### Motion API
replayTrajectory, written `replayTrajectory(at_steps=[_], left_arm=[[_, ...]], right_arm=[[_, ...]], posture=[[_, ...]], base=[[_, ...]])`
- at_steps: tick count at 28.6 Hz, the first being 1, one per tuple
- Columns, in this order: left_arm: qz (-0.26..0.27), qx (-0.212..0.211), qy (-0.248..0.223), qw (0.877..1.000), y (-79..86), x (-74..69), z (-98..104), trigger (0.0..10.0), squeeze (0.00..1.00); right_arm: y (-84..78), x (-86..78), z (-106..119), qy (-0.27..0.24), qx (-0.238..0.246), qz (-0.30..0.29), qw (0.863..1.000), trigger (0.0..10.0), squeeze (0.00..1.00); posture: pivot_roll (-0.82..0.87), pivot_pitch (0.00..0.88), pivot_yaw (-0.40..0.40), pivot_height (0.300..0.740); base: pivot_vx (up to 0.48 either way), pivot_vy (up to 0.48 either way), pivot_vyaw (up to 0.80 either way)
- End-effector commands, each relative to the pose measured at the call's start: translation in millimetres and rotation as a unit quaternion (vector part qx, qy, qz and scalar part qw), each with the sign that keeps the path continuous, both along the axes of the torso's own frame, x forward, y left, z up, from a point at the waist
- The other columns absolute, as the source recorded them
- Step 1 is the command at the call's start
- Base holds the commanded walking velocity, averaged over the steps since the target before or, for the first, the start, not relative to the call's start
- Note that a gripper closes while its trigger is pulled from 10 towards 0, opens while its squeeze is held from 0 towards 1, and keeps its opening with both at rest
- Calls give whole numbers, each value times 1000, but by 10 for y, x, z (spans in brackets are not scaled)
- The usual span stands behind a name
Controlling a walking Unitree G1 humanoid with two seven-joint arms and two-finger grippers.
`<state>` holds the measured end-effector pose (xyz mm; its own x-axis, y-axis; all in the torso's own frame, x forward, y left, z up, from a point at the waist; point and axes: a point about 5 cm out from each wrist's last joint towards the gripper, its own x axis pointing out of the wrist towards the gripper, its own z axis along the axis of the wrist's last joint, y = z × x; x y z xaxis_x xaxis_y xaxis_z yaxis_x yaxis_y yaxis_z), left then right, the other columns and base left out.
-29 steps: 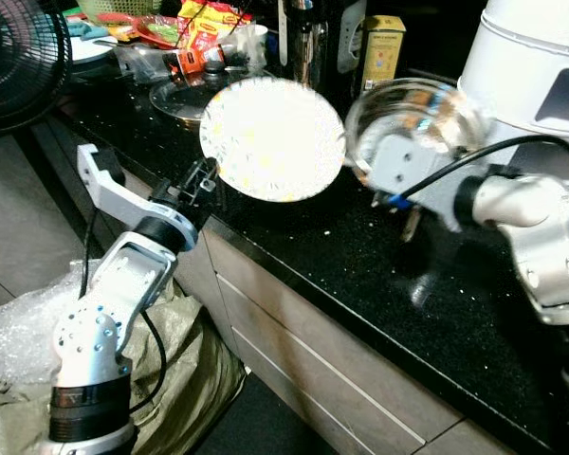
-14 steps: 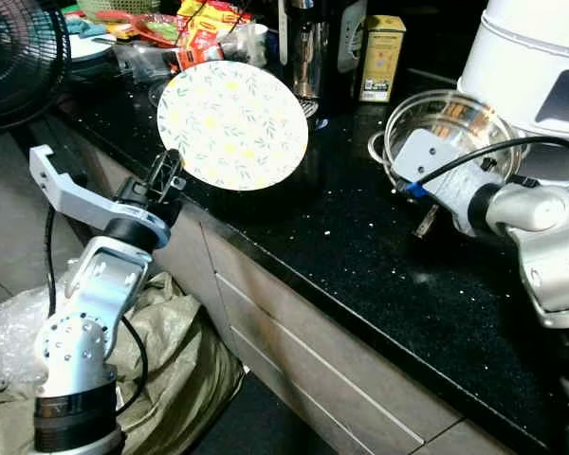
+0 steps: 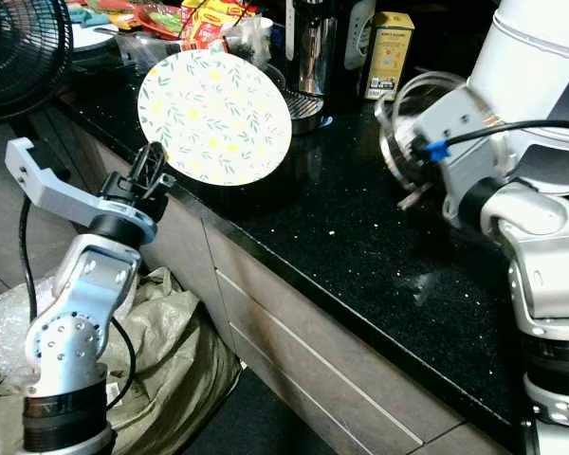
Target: Kitchen organization
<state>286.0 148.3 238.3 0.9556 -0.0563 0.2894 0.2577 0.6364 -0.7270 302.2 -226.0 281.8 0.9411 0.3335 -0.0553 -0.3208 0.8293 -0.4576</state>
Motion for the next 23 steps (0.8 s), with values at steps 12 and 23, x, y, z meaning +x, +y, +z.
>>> replayTrajectory(at_steps=[12,23], left_arm=[[5,11,-30,999,30,-4,100,10000,0],[-4,13,-23,1000,-33,43,76,10000,0]], right_arm=[[-86,-244,-104,1,-123,-45,991,10000,0],[-248,-323,-49,12,-197,-78,977,10000,0]], posture=[[-25,43,-26,740],[-38,48,-18,740]], base=[[0,0,0],[0,0,-53]])
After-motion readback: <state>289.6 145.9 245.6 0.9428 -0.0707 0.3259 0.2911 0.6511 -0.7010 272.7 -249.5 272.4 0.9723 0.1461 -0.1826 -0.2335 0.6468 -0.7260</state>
